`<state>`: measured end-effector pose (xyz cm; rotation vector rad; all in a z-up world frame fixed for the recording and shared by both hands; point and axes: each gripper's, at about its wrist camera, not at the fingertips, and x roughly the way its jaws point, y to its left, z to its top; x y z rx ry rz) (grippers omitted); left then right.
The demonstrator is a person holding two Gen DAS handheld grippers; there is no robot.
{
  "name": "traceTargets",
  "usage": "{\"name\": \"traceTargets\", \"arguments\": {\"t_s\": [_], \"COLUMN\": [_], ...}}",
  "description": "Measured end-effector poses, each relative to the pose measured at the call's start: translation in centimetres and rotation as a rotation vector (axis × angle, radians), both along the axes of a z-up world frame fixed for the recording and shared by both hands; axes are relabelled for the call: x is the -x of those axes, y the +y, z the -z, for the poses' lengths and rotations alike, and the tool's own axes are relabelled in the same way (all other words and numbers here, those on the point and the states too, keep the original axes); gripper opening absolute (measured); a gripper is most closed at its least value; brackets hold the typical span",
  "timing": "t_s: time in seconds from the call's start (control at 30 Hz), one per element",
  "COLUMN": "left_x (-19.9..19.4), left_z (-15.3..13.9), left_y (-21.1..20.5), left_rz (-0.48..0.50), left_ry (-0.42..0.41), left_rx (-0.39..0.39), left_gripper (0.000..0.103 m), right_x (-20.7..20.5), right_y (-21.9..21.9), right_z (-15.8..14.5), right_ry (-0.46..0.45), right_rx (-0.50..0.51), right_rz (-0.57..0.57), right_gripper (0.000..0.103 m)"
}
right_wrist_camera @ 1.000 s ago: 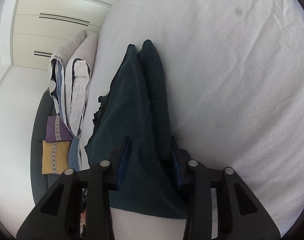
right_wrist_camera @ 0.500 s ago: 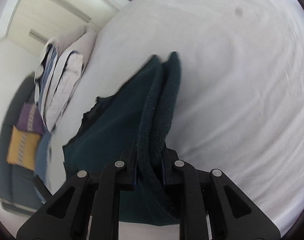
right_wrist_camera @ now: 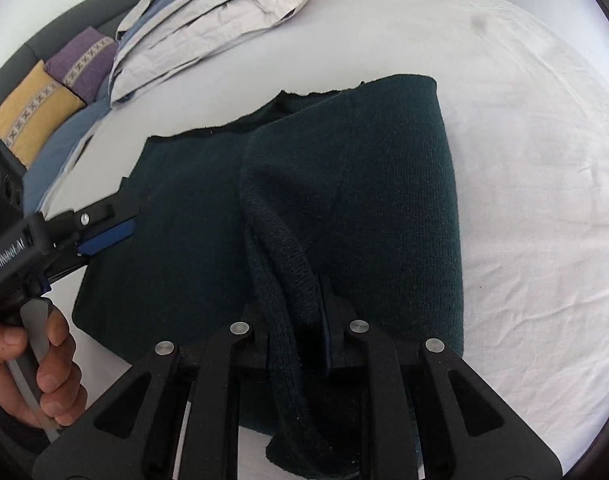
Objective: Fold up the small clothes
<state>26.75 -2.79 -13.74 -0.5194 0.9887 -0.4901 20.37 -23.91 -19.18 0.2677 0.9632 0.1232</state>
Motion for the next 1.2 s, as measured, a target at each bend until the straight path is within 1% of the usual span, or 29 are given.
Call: {"name": "traceTargets", "arguments": {"t_s": [0.1, 0.17, 0.23, 0.3, 0.37, 0.43, 0.47, 0.5, 0.53, 0.57, 0.63, 0.73, 0.83, 0.87, 0.93, 1.0, 1.03, 1.07, 1.1, 1.13, 1.2], "left_x": [-0.9, -1.8, -2.7, -3.4, -4.1, -4.5, -4.5, -4.5, -4.5, -4.4, -4.3, -4.1, -3.7, -3.4, -3.4, -3.8, -4.0, -4.1, -4.3, -4.1, -3.6], "left_z": [0.4, 0.9, 1.4, 1.9, 1.9, 1.6, 1.5, 1.5, 1.5, 1.5, 1.6, 1.2, 0.3, 0.4, 0.0, 0.2, 0.6, 1.0, 1.6, 1.9, 2.0], "left_y": [-2.2, -4.4, -6.0, -6.9, -7.9, -9.4, -9.8, -10.4, -10.8, -10.8, -10.6, -10.8, -11.0, -10.2, -10.6, -11.0, -11.2, -11.2, -11.6, -10.9, -11.2], "left_rz": [0.038, 0.063, 0.077, 0.071, 0.069, 0.086, 0.092, 0.103, 0.124, 0.124, 0.119, 0.123, 0.154, 0.161, 0.172, 0.179, 0.183, 0.188, 0.200, 0.209, 0.228], "left_ry": [0.068, 0.108, 0.141, 0.168, 0.172, 0.167, 0.164, 0.162, 0.144, 0.145, 0.168, 0.194, 0.198, 0.194, 0.187, 0.202, 0.218, 0.232, 0.254, 0.259, 0.251], "left_rx": [0.062, 0.060, 0.053, 0.044, 0.029, -0.018, -0.032, -0.052, -0.067, -0.069, -0.050, -0.022, 0.025, 0.034, 0.028, 0.025, 0.034, 0.042, 0.041, 0.041, 0.025], "left_gripper": [0.077, 0.077, 0.077, 0.077, 0.077, 0.076, 0.074, 0.069, 0.067, 0.066, 0.064, 0.064, 0.064, 0.064, 0.064, 0.064, 0.062, 0.048, 0.032, 0.023, 0.015], "right_x": [0.8, 1.3, 2.1, 2.4, 2.8, 2.7, 2.9, 3.1, 3.1, 3.4, 3.7, 4.4, 4.9, 5.1, 5.2, 5.4, 5.6, 6.6, 7.1, 7.2, 7.5], "right_y": [-0.3, -0.4, -0.5, -0.6, -0.8, -0.5, -0.6, -0.5, -0.4, -0.5, -0.7, -1.2, -1.3, -1.4, -1.5, -1.3, -1.3, -1.4, -1.5, -1.6, -1.6], "right_z": [-0.6, -1.1, -0.9, -0.9, -0.9, -0.4, -0.3, -0.1, -0.1, -0.2, 0.0, 0.0, -0.3, -0.5, -0.7, -1.0, -1.2, -1.1, -1.2, -1.2, -0.9], "right_ry": [-0.039, -0.067, -0.080, -0.083, -0.086, -0.086, -0.084, -0.086, -0.090, -0.098, -0.109, -0.131, -0.153, -0.159, -0.170, -0.177, -0.180, -0.184, -0.185, -0.185, -0.173], "right_rx": [-0.006, 0.002, 0.007, 0.005, 0.000, -0.005, -0.006, -0.007, -0.006, -0.003, 0.001, -0.007, 0.003, 0.003, 0.004, 0.006, 0.006, 0.005, 0.004, 0.005, 0.008], "right_rz": [0.000, -0.004, -0.009, -0.013, -0.015, -0.016, -0.018, -0.023, -0.025, -0.026, -0.025, -0.017, -0.015, -0.017, -0.020, -0.023, -0.023, -0.023, -0.024, -0.024, -0.025], "right_gripper": [0.015, 0.015, 0.015, 0.016, 0.016, 0.019, 0.020, 0.020, 0.021, 0.021, 0.021, 0.021, 0.019, 0.018, 0.018, 0.018, 0.018, 0.018, 0.018, 0.018, 0.019]}}
